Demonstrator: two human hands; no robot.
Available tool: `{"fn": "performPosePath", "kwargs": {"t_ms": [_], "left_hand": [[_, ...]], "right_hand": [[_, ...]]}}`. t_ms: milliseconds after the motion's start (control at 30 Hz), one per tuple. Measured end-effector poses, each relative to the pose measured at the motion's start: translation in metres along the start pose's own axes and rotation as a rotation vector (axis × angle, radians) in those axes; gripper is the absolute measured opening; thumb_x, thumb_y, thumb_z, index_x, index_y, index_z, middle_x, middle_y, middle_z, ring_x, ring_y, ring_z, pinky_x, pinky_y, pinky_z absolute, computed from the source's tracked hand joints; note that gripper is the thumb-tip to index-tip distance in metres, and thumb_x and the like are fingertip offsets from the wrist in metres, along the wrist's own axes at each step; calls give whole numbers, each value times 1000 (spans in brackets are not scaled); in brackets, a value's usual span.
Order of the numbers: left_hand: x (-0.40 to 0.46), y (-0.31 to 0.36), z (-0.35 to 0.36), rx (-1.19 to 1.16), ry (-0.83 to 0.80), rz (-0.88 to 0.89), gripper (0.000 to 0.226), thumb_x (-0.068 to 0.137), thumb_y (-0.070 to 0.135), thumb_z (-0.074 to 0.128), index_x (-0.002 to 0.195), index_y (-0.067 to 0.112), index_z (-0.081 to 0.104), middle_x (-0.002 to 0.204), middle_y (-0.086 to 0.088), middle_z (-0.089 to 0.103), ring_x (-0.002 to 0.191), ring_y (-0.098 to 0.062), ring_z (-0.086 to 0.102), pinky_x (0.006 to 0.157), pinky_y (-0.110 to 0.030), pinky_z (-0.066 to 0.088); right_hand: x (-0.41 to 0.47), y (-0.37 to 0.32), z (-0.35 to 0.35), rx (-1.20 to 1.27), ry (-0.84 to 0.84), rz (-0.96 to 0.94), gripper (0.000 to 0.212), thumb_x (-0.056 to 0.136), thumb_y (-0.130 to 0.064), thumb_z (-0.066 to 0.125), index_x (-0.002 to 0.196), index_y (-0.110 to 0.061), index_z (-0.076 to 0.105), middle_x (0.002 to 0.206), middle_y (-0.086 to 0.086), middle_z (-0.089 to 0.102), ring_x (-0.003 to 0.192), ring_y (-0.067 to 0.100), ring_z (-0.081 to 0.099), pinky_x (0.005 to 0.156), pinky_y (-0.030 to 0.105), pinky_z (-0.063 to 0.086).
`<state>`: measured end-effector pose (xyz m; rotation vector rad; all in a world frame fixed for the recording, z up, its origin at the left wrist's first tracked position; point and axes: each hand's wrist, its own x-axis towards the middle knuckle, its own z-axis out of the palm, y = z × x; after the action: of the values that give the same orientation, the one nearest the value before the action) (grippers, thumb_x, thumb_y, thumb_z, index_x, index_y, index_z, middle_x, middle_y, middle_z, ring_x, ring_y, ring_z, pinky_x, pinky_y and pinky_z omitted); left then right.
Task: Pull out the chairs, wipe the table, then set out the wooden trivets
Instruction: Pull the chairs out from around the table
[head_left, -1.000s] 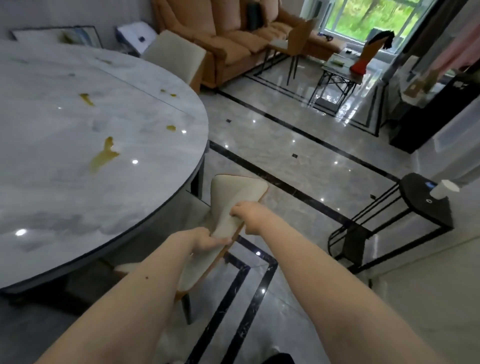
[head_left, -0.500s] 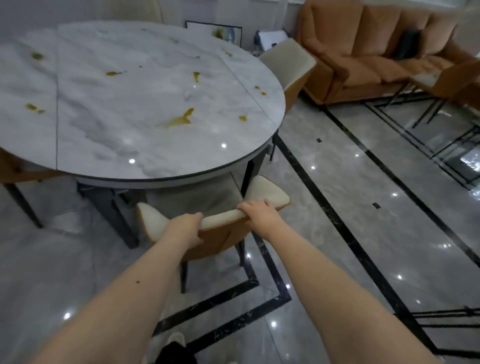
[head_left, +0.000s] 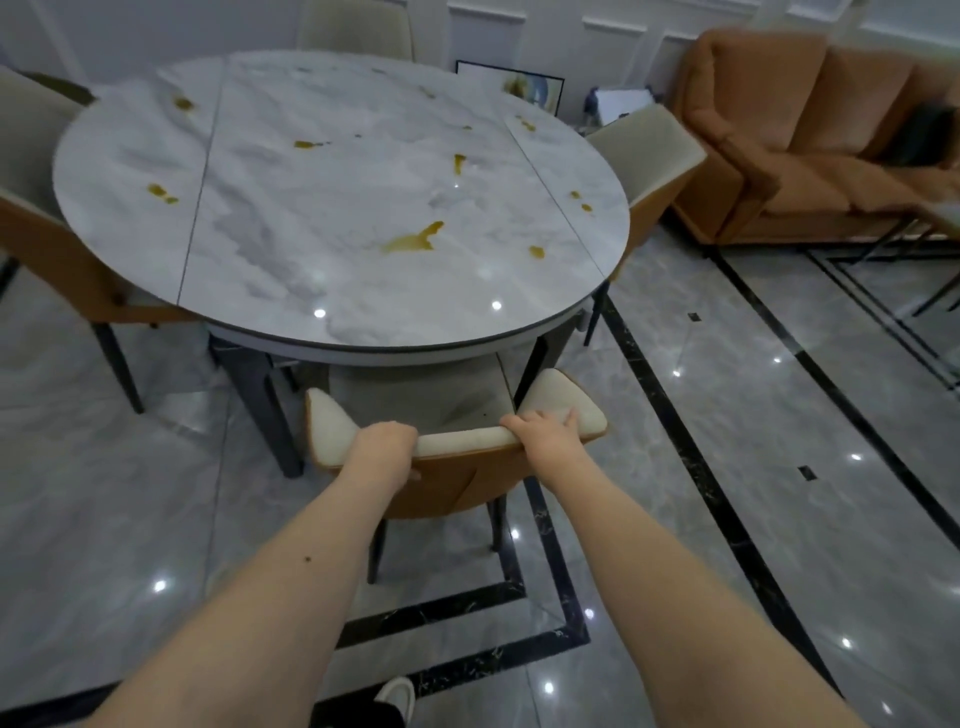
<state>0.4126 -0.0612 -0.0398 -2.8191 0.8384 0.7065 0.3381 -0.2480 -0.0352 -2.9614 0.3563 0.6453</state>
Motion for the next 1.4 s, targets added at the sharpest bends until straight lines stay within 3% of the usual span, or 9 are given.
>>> {"fn": "performPosePath", "kwargs": {"t_ms": [233,567,1400], "left_hand": [[-2,12,-5,12,-28,-80,40,90,34,60,122,12,54,124,-9,58,116,-25,55,92,-32,44],[-4,25,-2,16,-14,-111,37,90,35,59,120,13,56,122,-8,60,116,-24,55,93,-32,44],[-4,33,2,23,18,-125,35,91,33,59,120,13,55,120,-7,60,112,-23,56,92,-32,44]], "right_hand": [[7,8,4,-52,-8,-31,56,84,-2,56,129,-29,38,132,5,43,132,36,30,105,73,0],[9,20,6,-136,0,-58,65,83,-5,60,137,-29,30,134,6,42,129,38,34,106,73,4],[12,29,5,-116,-15,-87,53,90,-12,56,133,-30,33,130,4,44,126,34,36,105,73,7]]}}
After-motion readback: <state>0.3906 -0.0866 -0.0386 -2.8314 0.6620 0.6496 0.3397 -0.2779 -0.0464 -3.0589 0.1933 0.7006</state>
